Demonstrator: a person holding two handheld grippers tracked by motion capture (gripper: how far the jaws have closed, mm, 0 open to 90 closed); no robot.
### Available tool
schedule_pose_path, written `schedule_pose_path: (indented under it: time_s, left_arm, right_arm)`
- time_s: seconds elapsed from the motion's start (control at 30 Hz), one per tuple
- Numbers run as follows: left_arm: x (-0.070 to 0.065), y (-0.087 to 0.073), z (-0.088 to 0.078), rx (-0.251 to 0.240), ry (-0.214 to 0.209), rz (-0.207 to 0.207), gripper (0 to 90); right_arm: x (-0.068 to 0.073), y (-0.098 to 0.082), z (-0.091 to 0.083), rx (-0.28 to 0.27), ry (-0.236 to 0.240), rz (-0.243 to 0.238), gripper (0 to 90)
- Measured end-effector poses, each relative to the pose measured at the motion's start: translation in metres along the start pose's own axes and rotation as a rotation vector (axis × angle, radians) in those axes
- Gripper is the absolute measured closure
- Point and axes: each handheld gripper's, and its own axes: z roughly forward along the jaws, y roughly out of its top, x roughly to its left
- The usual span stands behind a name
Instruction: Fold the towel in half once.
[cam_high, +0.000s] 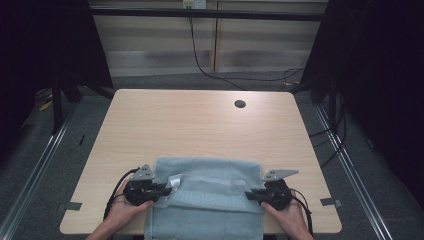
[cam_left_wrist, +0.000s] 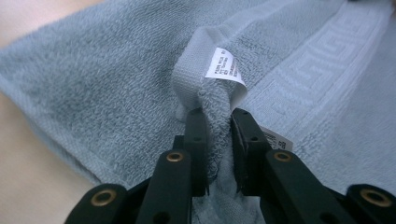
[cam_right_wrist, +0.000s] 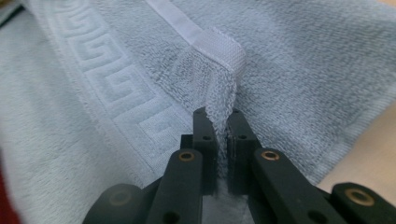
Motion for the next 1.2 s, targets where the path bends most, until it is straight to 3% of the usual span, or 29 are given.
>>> schedule_pose_path:
  time_s: [0.1,0.17,0.23,0.43,0.6,0.73,0.93,1.07,1.2]
  left_arm:
    - [0.017,0.010,0.007,-0.003,0.031,-0.020,78.2]
    - [0.033,0.016,0.012,-0.011,0.022,-0.057,78.4]
    - [0.045,0.023,0.018,-0.014,0.037,-0.065,78.5]
    - [0.067,0.041,0.036,-0.032,0.099,-0.067,78.4]
    - [0.085,0.058,0.049,-0.026,0.126,-0.104,78.4]
    - [0.095,0.068,0.059,-0.041,0.156,-0.119,78.3]
    - [0.109,0.075,0.068,-0.069,0.161,-0.173,78.3]
    - [0.112,0.080,0.071,-0.052,0.184,-0.165,78.2]
    - [0.117,0.081,0.072,-0.071,0.188,-0.188,78.2]
  right_arm:
    - [-0.013,0.016,0.011,0.000,-0.036,-0.013,85.2]
    - [-0.021,0.027,0.019,-0.004,-0.053,-0.018,85.2]
    - [-0.029,0.036,0.025,-0.002,-0.061,-0.005,85.3]
    - [-0.056,0.056,0.039,-0.021,-0.084,0.040,85.3]
    - [-0.075,0.071,0.049,-0.035,-0.124,0.061,85.3]
    - [-0.089,0.084,0.057,-0.041,-0.153,0.075,85.3]
    - [-0.107,0.098,0.068,-0.063,-0.193,0.106,85.3]
    - [-0.115,0.104,0.074,-0.092,-0.202,0.145,85.3]
    - [-0.121,0.109,0.080,-0.110,-0.218,0.156,85.3]
